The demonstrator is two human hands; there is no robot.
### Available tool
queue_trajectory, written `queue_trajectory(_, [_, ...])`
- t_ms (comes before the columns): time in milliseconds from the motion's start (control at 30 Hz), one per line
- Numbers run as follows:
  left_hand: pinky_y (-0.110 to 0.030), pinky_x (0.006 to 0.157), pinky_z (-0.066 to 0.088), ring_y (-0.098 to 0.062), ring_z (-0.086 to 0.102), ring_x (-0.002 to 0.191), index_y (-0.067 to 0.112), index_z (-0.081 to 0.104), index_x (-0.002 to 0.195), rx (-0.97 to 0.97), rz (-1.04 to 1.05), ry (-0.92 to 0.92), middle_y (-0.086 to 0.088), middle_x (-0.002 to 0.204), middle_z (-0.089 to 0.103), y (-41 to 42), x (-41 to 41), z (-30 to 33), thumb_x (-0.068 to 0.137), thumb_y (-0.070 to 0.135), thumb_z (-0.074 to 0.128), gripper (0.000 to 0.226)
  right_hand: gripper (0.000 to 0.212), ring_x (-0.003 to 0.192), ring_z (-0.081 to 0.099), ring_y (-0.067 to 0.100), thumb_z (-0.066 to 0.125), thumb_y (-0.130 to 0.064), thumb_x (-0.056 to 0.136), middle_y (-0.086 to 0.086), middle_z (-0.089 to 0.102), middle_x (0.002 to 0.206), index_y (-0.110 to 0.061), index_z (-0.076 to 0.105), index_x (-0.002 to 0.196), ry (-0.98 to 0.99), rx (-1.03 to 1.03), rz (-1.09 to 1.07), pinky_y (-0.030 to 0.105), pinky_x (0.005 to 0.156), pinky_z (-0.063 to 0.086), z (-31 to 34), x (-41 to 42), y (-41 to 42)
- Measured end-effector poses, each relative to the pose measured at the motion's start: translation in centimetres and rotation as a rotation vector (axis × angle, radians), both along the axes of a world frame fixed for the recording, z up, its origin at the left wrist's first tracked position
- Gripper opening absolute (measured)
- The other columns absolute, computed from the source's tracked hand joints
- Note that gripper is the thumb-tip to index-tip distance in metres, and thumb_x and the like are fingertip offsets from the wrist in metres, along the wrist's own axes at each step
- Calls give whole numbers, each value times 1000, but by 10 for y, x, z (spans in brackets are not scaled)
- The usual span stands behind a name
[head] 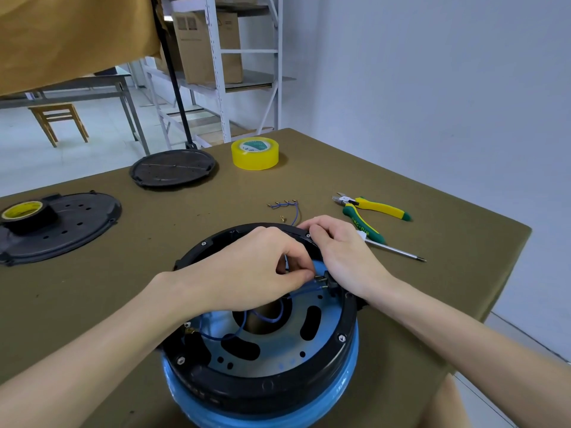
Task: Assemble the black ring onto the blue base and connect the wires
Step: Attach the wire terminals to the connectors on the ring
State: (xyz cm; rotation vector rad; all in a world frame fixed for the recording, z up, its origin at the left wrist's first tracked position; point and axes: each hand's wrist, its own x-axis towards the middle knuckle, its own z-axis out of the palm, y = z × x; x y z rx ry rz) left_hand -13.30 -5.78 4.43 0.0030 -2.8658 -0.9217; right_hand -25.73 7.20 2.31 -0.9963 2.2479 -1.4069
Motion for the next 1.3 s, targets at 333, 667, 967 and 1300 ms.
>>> queue_trajectory(333, [-30, 70, 54, -15, 66, 72, 34, 78, 85, 44, -2, -6, 14, 81, 73, 1, -2, 0, 96, 28, 68, 16, 31, 102, 62, 41, 39, -17, 109, 17, 73, 105, -21, 70, 105, 1, 8, 5, 44, 82, 47, 1, 1, 0])
queue_trajectory(667, [-7, 61, 41, 1, 60, 63, 33, 77, 81, 51, 1, -12, 27, 70, 68, 4, -6, 2, 95, 23, 71, 18, 27, 89, 67, 18, 46, -20, 106, 3, 73, 97, -22, 71, 100, -37, -11, -36, 29, 77, 51, 0, -2, 1])
queue_trajectory(967, [-8, 62, 42, 5, 60, 63, 29, 79, 87, 114, 64, -4, 25, 70, 69, 7, 0, -5, 96, 28, 71, 13, 58, 45, 47, 3, 63, -75, 76, -11, 56, 50, -18, 69, 68, 172, 478, 7, 25, 53, 38, 37, -3, 57])
queue_trajectory(1300, [-10, 57, 42, 4, 56, 56, 29, 80, 84, 151, 80, -35, 21, 65, 68, 5, -2, -3, 96, 28, 72, 14, 22, 44, 42, 11, 77, -28, 89, -5, 54, 50, -16, 75, 71, -223, 488, 159, 21, 44, 28, 69, -2, 65])
